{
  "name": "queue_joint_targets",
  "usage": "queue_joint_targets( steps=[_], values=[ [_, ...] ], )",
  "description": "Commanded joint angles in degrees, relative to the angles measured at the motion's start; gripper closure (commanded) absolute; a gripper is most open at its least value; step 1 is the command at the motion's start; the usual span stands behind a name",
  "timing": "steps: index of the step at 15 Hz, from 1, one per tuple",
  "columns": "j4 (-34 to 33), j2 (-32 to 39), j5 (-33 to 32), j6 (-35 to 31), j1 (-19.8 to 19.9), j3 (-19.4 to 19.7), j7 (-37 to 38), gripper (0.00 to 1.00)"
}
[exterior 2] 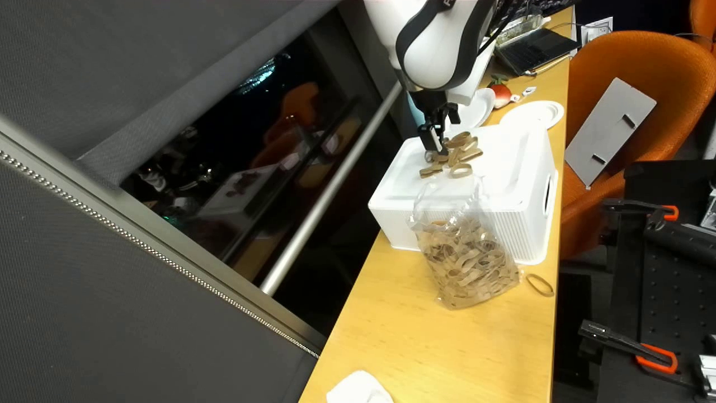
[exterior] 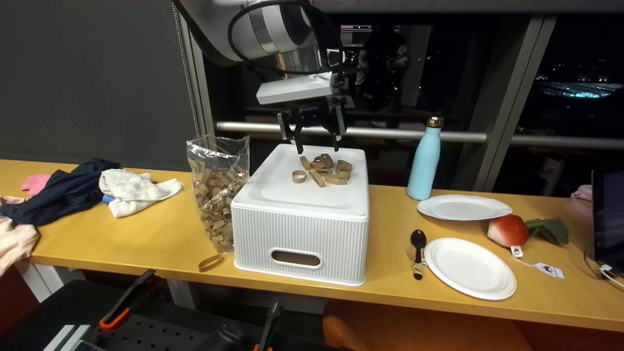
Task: Take two pinches of rubber bands from the bag and place them on the tub
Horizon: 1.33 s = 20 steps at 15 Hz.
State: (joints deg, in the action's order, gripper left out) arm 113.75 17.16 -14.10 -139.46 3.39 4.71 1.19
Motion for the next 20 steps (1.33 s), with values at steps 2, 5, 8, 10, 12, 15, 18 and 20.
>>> queue_joint_targets(
  steps=[2, 5, 8, 10, 12, 15, 18, 20],
  values=[
    [0.42, -1.67, 0.84, -0.05, -0.12, 0.12, -0.86, 0.00],
    [1.15, -2.98, 1.02, 0.44, -0.28, -0.03, -0.66, 0.00],
    [2.49, -4.89, 1.99, 1.13, -0.49, -0.34, -0.18, 0.00],
    [3.97, -6.82, 2.75, 2.11, -0.96, -0.64, 0.35, 0.00],
    [5.29, -8.70, 3.37, 3.00, -1.66, -1.05, 1.10, 0.00],
    [5.30, -10.75, 2.89, 5.34, -2.98, -2.07, 2.09, 0.00],
    [3.89, -12.48, 3.48, 9.01, -4.01, -3.37, 2.08, 0.26],
    [2.34, -12.57, 4.02, 10.86, -4.60, -4.23, 1.54, 0.42]
  ],
)
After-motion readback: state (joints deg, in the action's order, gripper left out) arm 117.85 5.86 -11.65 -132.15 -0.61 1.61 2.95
